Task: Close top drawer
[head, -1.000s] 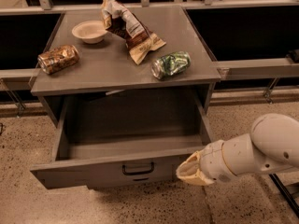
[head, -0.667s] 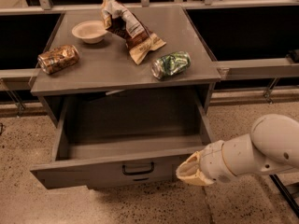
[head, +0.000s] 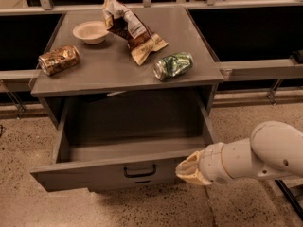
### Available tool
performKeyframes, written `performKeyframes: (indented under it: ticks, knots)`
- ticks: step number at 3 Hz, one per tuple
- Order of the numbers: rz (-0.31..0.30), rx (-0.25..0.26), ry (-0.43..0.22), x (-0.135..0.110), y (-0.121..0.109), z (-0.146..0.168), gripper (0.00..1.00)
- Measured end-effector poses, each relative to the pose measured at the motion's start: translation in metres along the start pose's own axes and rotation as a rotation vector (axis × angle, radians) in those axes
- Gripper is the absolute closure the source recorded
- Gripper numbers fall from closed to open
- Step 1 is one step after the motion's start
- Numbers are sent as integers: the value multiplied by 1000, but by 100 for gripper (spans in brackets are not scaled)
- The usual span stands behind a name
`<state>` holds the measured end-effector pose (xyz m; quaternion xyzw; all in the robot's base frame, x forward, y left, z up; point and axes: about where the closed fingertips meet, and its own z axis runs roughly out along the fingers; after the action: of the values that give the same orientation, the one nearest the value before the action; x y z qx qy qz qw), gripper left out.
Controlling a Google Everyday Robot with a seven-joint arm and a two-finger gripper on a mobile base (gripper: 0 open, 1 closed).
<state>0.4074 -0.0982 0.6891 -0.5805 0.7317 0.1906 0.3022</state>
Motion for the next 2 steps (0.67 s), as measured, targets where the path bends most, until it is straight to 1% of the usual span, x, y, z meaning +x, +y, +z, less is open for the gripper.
performKeyframes:
  ticks: [1,2]
  knots:
    - [-28,42,-2,-1,-9,17,100]
    - [-68,83,-10,2,-26,33,100]
